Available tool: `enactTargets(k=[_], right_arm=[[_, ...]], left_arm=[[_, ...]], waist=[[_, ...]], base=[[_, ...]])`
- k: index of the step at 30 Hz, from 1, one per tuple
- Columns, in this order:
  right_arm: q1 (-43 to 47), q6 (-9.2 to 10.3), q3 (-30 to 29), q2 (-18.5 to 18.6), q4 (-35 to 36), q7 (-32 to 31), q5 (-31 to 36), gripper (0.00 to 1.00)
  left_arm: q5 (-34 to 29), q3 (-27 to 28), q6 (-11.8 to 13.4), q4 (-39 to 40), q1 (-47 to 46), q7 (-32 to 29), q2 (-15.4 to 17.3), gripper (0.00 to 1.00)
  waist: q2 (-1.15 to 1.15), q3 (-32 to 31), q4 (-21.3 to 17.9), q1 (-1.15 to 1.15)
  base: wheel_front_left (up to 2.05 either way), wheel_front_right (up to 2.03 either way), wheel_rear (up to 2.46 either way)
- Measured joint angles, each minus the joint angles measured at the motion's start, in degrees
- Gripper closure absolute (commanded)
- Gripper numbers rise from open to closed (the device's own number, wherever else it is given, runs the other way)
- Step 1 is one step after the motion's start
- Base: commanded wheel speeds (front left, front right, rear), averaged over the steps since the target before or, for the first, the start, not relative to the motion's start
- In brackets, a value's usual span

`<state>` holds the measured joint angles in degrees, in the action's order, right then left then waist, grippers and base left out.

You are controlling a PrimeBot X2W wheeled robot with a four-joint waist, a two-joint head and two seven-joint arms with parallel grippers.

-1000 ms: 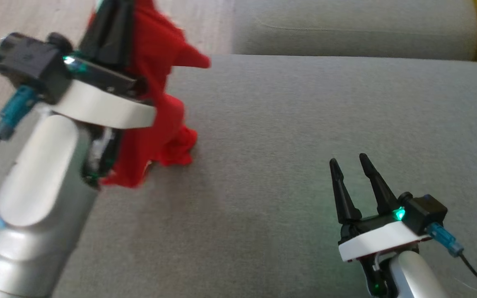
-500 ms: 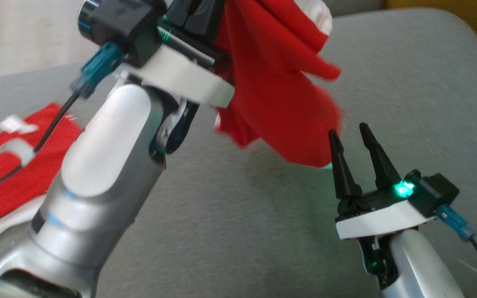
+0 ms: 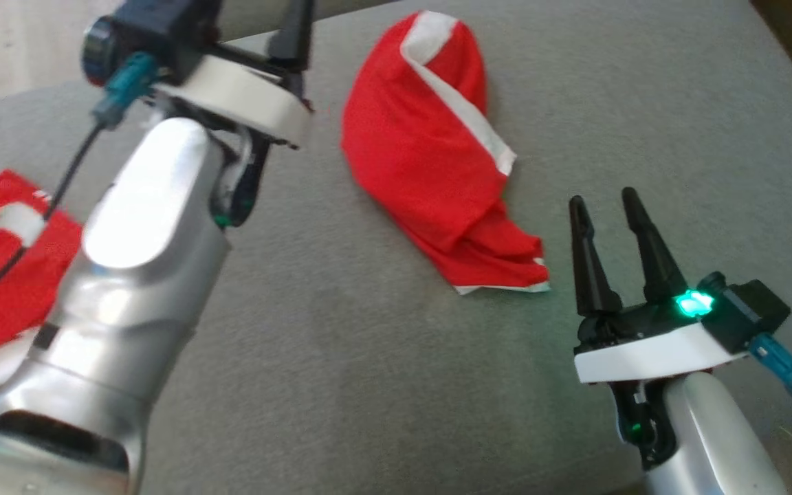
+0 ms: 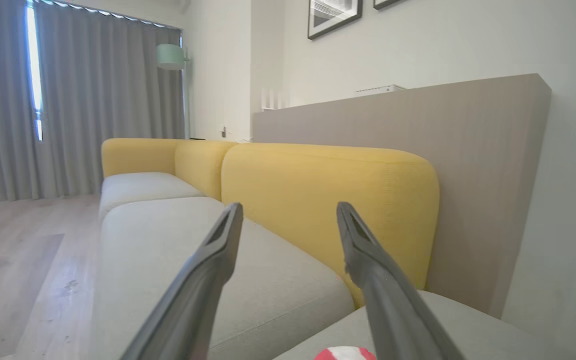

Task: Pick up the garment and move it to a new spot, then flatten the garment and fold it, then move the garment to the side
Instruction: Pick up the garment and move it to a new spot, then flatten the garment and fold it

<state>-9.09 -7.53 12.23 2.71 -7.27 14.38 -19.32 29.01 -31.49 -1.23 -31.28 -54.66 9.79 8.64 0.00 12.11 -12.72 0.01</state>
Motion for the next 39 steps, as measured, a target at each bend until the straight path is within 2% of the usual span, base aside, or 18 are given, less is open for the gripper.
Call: enactTargets(k=[5,10,18,23,28,34,39], right_arm=[[0.33,0.00,-1.83,-0.01,-0.45,0.00,2.02,0.00],[0.91,0.00,-3.43,-0.02,-1.10,0.00,3.38,0.00],[4.27,0.00,-3.54,-0.03,-2.96,0.00,4.31,0.00],[5.15,0.00,-3.12,-0.03,-3.49,0.00,4.56,0.00],[5.65,0.00,-2.92,-0.03,-3.76,0.00,4.61,0.00],[7.27,0.00,-2.93,-0.03,-4.14,0.00,4.61,0.00],[7.30,0.00,-2.77,-0.03,-4.20,0.00,4.74,0.00]], left_arm=[[0.73,0.75,-1.32,0.13,3.83,2.54,3.18,0.00],[0.25,0.93,-1.21,4.54,13.52,4.00,6.71,0.00],[0.16,2.11,2.07,14.30,32.31,4.66,8.10,0.00],[-0.63,5.15,4.27,19.18,41.36,4.66,6.68,0.00],[-3.50,7.88,4.70,22.04,47.10,4.66,3.36,0.00],[-6.59,10.25,3.48,22.45,49.02,4.66,1.26,0.00],[-8.32,12.76,1.21,22.10,49.19,4.66,-0.97,0.00]], waist=[[0.00,-1.19,4.40,-0.01],[0.00,-3.20,8.92,-0.01],[0.00,-7.64,14.50,-0.02],[0.00,-9.66,16.29,-0.02],[0.00,-10.49,16.47,-0.03],[0.00,-10.76,16.54,-0.02],[0.00,-10.46,16.07,-0.02]], base=[[0.00,0.00,0.00],[0.00,0.00,0.00],[0.00,0.00,0.00],[0.00,0.00,0.00],[0.00,0.00,0.00],[0.00,0.00,0.00],[0.00,0.00,0.00]])
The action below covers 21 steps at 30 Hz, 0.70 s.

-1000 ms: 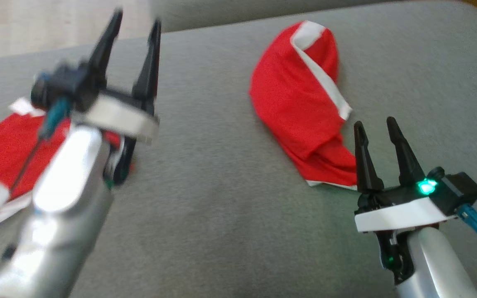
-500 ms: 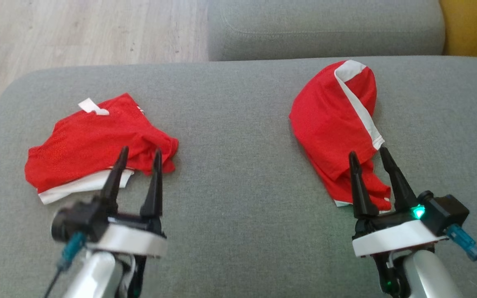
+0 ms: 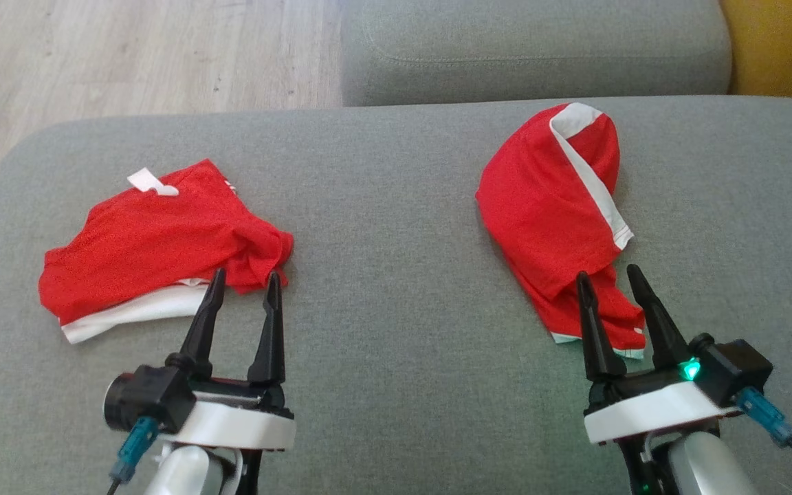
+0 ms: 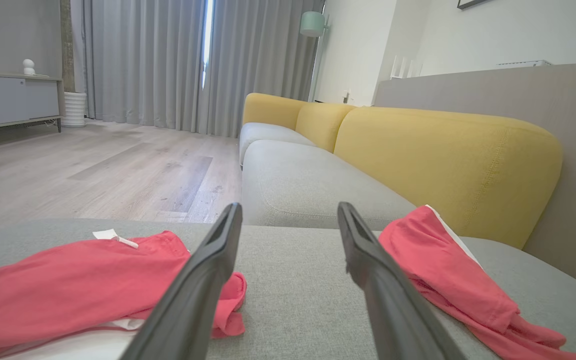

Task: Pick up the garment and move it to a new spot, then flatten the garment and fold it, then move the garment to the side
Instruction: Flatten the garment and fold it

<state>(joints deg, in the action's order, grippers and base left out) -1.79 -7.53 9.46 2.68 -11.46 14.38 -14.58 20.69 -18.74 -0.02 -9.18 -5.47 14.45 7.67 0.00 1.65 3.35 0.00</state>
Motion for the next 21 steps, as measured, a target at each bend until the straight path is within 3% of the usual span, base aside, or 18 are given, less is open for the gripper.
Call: enactTargets(k=[10,16,21], right_arm=[[-3.25,0.00,-1.82,-0.01,-3.45,0.00,1.04,0.00],[-12.17,0.00,-9.80,-0.02,-14.85,-1.86,1.43,0.00],[-18.96,0.00,-16.68,0.03,-26.48,-3.92,-2.31,0.00]], left_arm=[[-2.71,2.04,-2.55,-1.10,-0.32,0.00,-2.08,0.00],[-3.70,2.04,-3.94,-2.35,-2.61,0.00,-3.31,0.00],[-4.20,1.89,-4.63,-3.41,-3.99,0.00,-4.02,0.00]], waist=[[0.00,3.09,0.35,0.00],[0.00,6.17,1.98,0.02],[0.00,8.17,3.85,0.02]], base=[[0.00,0.00,0.00],[0.00,0.00,0.00],[0.00,0.00,0.00]])
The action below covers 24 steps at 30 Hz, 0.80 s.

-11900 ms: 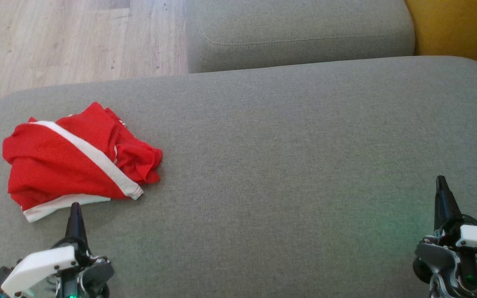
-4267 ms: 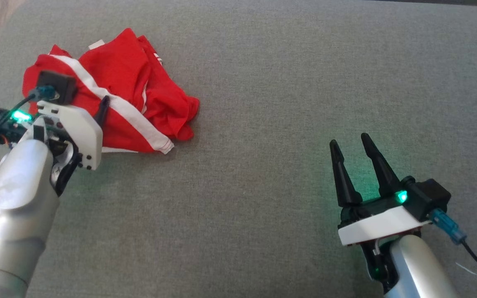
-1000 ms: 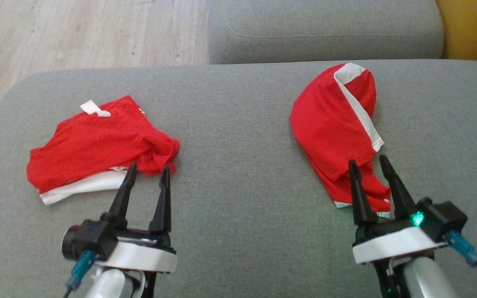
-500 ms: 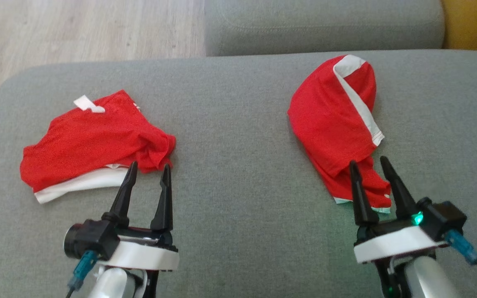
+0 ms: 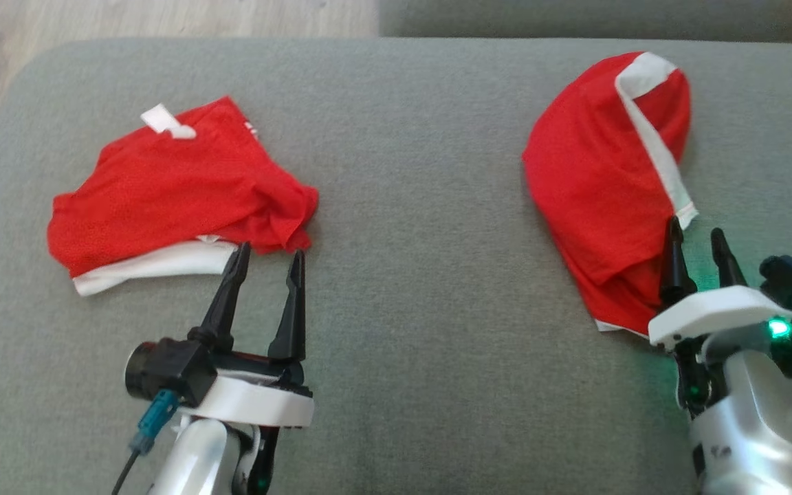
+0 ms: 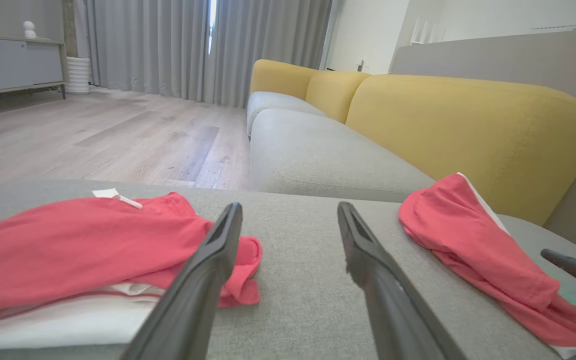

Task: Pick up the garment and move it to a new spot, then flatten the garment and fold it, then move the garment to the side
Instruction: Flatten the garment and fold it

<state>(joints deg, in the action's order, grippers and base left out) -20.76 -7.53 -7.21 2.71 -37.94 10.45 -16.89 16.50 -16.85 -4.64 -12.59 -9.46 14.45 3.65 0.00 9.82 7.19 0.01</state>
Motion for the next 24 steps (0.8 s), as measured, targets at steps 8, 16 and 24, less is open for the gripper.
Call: enactTargets(k=[8,16,24], right_arm=[[-9.57,0.00,-3.52,0.01,-16.18,-0.45,-0.55,0.00],[-15.61,0.00,-0.65,0.86,-23.74,2.45,-2.72,1.00],[-13.34,0.00,6.94,0.79,-11.66,3.76,-2.92,1.00]], left_arm=[[-0.53,-0.30,-0.51,-0.54,-1.15,0.00,-0.52,0.00],[-0.60,-0.63,-0.91,-0.88,-1.85,0.00,-0.71,0.00],[-0.59,0.05,-0.92,-1.19,-1.86,0.00,-0.77,0.00]], waist=[[0.00,2.13,2.05,-0.01],[0.00,2.61,2.65,0.00],[0.00,-0.36,1.65,-0.01]], base=[[0.00,0.00,0.00],[0.00,0.00,0.00],[0.00,0.00,0.00]])
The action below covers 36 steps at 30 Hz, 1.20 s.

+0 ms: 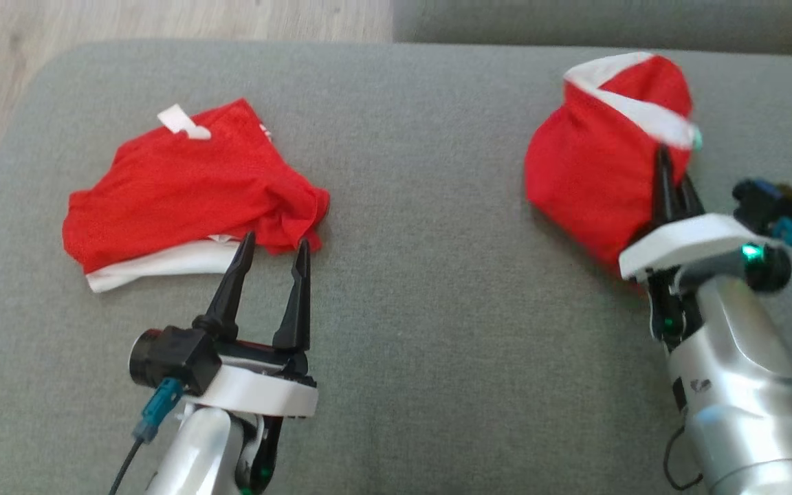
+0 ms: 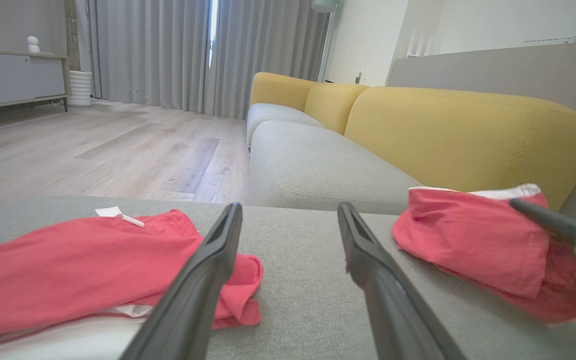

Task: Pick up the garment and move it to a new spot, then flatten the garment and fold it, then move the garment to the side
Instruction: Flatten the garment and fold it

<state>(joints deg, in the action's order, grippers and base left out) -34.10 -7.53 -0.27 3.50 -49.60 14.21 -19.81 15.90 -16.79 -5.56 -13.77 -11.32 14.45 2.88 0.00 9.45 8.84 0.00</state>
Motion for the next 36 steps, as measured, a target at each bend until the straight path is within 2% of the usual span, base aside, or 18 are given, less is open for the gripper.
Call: enactTargets(k=[1,5,7,12,15,17,19,22,25,28,29,30,33,36], right_arm=[[1.14,0.00,1.76,0.01,5.94,0.01,1.41,1.00],[3.17,0.00,6.81,0.02,12.87,0.08,1.89,1.00],[2.99,0.00,10.40,0.02,13.94,0.09,0.82,1.00],[-0.96,0.00,16.64,0.03,15.48,-0.68,-7.95,1.00],[-4.10,0.00,16.86,-0.04,16.05,-0.68,-12.66,1.00],[-7.12,0.00,14.93,-0.04,15.71,-0.68,-16.67,1.00],[-9.46,0.00,10.85,-0.10,12.76,-1.74,-18.75,1.00],[-9.83,0.00,3.21,0.03,4.07,-5.93,-19.35,1.00],[-7.63,0.00,-4.59,0.81,-8.22,-10.27,-16.33,1.00],[-5.82,0.00,-10.03,4.10,-19.81,-9.16,-10.60,1.00],[-5.83,0.00,-11.63,5.44,-22.77,-7.66,-8.91,0.46],[-5.93,0.00,-13.59,6.79,-24.58,-5.91,-7.59,0.00],[-7.60,0.00,-17.56,9.12,-25.46,-2.46,-3.79,0.00],[-10.93,0.00,-19.69,8.45,-25.46,-1.35,-0.23,0.00]], left_arm=[[0.10,-0.01,0.00,0.01,0.14,0.00,-0.02,0.00],[1.12,-0.05,0.03,0.09,1.26,0.00,-0.03,0.00],[1.77,-0.05,0.09,0.13,2.36,0.00,-0.03,0.00],[2.08,0.10,0.36,0.07,4.69,0.00,-0.02,0.00],[2.54,0.41,0.53,0.08,5.32,0.00,-0.02,0.00],[2.79,0.91,0.53,0.12,6.08,0.00,-0.01,0.00],[2.79,1.86,0.53,0.31,6.95,0.00,0.01,0.00],[2.79,2.19,0.53,0.59,7.30,0.00,0.03,0.00],[2.78,2.09,0.51,1.08,6.95,0.00,0.01,0.00],[2.78,1.64,0.47,1.01,6.74,0.00,0.01,0.00],[2.78,1.35,0.45,0.93,6.50,0.00,0.01,0.00],[2.78,0.98,0.44,0.89,6.09,0.00,0.00,0.00],[2.78,0.30,0.45,0.79,4.53,0.00,-0.02,0.00],[2.78,0.30,0.46,0.75,3.85,0.00,-0.02,0.00]], waist=[[0.00,-1.03,-0.25,0.00],[0.00,-3.31,-0.28,0.00],[0.00,-4.43,-0.07,0.00],[0.00,-6.79,0.90,-0.01],[0.00,-7.57,1.34,0.00],[0.00,-8.15,1.61,-0.01],[0.00,-8.22,1.51,-0.01],[0.00,-7.55,1.08,0.00],[0.00,-6.48,0.48,0.00],[0.00,-5.24,-0.07,0.01],[0.00,-4.87,-0.20,0.01],[0.00,-4.52,-0.32,0.01],[0.00,-3.77,-0.68,0.00],[0.00,-3.35,-1.17,0.01]], base=[[0.00,0.00,0.00],[0.00,0.00,0.00],[0.00,0.00,0.00],[0.00,0.00,0.00],[0.00,0.00,0.00],[0.00,0.00,0.00],[0.00,0.00,0.00],[0.00,0.00,0.00],[0.00,0.00,0.00],[0.00,0.00,0.00],[0.00,0.00,0.00],[0.00,0.00,0.00],[0.00,0.00,0.00],[0.00,0.00,0.00]])
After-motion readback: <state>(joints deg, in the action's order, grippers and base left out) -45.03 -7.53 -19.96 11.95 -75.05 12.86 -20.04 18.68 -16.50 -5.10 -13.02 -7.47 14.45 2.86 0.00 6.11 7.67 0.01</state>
